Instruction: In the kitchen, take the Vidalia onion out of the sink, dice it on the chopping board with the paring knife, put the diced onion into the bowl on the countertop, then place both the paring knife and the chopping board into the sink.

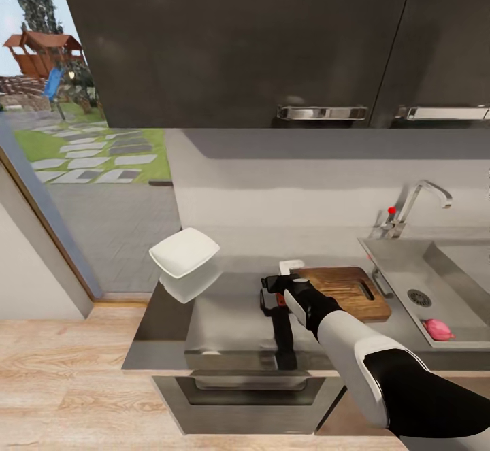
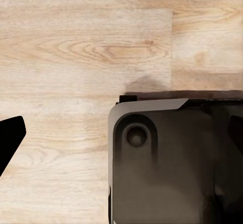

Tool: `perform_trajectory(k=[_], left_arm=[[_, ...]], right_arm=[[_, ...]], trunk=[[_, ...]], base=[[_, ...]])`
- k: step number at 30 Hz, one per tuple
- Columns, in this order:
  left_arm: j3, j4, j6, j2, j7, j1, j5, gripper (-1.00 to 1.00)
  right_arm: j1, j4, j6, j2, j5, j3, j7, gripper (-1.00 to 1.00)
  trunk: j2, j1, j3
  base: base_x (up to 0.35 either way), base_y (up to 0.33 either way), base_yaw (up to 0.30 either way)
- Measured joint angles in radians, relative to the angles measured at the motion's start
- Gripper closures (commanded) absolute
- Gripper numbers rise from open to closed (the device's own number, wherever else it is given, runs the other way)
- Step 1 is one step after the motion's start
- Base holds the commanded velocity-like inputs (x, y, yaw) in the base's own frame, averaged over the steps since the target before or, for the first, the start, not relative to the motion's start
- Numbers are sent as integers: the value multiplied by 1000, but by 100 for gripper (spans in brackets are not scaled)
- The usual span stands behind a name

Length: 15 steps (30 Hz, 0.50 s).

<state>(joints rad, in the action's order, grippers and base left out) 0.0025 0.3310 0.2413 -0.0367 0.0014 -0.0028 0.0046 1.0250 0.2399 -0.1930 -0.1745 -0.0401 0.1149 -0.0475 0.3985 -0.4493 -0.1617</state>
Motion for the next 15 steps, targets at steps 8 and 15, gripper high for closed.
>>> perform_trajectory(k=[8, 15], left_arm=[[-1, 0, 0, 3, 0, 0, 1, -100], [0, 0, 0, 3, 0, 0, 2, -100]], right_arm=[[0, 8, -1, 0, 3, -1, -1, -100], [0, 15, -1, 0, 3, -1, -1, -100]], trunk=[[0, 0, -5], [0, 0, -9]], base=[[0, -2, 0], [0, 0, 0]])
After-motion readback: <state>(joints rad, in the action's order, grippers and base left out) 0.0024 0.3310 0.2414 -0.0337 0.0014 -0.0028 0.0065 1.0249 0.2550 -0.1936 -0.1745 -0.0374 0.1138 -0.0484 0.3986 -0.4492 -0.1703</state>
